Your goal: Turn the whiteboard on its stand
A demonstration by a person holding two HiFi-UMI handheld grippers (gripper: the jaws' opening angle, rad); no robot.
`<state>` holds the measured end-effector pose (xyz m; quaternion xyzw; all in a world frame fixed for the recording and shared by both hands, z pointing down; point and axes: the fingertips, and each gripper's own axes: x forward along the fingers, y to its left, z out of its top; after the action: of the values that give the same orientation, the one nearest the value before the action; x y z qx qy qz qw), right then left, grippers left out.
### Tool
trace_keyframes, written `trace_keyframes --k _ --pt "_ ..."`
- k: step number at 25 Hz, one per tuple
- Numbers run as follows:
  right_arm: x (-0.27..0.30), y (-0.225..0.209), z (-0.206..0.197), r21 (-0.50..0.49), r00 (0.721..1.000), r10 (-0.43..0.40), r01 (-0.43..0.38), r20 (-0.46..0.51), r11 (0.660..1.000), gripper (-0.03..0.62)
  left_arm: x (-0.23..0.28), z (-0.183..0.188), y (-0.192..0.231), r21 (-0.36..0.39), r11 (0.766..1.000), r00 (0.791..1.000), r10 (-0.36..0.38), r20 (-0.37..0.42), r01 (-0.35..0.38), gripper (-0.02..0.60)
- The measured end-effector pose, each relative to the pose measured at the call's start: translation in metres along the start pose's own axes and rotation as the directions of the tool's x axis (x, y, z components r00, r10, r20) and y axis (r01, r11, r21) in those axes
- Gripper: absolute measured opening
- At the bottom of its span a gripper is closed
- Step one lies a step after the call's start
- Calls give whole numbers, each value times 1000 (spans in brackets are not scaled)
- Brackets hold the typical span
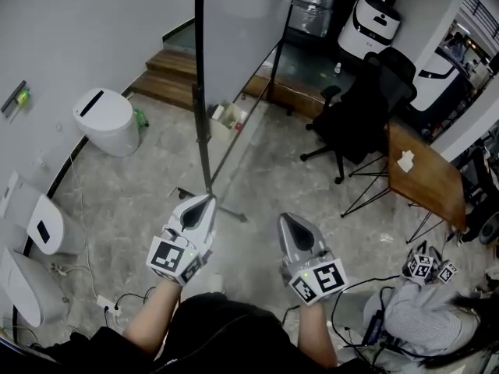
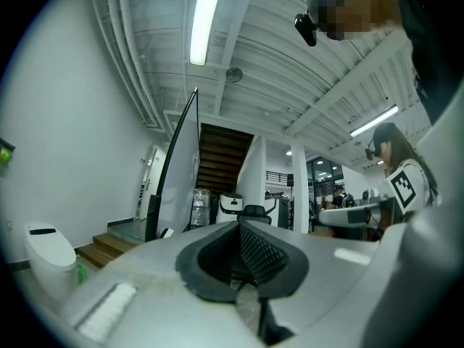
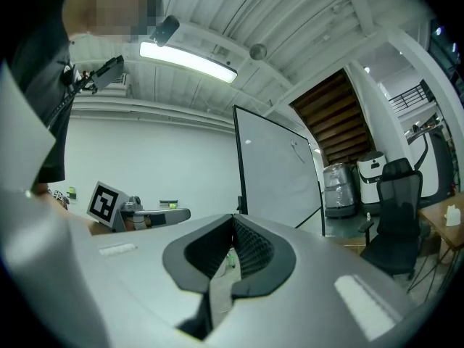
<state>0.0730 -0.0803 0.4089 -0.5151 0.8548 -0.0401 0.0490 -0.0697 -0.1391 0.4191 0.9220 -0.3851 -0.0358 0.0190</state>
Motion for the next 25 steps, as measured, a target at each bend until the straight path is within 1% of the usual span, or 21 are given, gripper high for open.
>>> trace_keyframes --k 3,6,10,14,17,19,22,25 --pt "13 -2 0 -9 1000 -21 21 1 1000 9 7 -1 16 -17 1000 1000 -6 12 6 2" --pt "24 -2 -1 -15 999 -41 41 5 999 9 12 -1 30 -20 1000 1000 -14 -16 14 2" --pt "41 1 -2 -17 999 -54 54 8 998 9 15 -4 48 -9 999 999 -36 6 36 2" --pt "55 2 4 -24 998 -60 61 19 998 9 20 8 64 -19 1000 1000 -22 10 22 2" --pt "65 4 6 -23 998 -62 63 21 998 9 23 3 80 -7 1000 1000 -25 7 25 2" --pt "71 5 5 -21 998 -60 61 20 998 9 26 3 89 -13 1000 1000 -14 2 14 2" --pt "77 2 3 -20 998 -56 56 20 998 9 33 4 95 -20 1000 1000 -3 -6 3 2" --pt "81 -5 5 -18 998 -53 53 27 998 9 41 -5 99 -6 1000 1000 2 -13 -2 2"
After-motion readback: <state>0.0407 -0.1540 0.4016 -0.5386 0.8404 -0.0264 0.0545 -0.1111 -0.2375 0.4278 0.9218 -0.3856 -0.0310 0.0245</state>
